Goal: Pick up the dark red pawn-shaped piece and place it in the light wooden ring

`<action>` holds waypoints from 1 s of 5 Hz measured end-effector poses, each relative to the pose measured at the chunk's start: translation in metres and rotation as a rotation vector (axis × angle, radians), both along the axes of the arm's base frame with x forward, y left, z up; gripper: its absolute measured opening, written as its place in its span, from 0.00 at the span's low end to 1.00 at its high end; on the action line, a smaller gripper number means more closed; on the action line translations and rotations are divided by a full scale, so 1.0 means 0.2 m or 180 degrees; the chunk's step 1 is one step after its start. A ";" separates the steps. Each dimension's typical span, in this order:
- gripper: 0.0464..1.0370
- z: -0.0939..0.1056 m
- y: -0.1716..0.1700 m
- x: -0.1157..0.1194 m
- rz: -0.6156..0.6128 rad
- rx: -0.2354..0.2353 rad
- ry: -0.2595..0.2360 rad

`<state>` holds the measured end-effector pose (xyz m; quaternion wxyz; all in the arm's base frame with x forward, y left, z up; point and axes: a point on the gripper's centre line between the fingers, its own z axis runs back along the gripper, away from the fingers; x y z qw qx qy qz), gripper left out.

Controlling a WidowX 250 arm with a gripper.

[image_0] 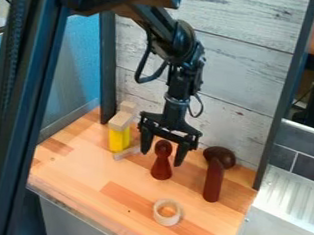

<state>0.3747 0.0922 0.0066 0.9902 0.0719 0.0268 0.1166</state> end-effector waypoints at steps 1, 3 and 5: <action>0.96 0.04 0.01 0.06 0.0081 0.0236 -0.0126; 0.91 0.02 0.08 0.11 0.0302 0.0304 -0.0057; 0.51 0.01 0.13 0.15 0.0600 0.0222 0.0080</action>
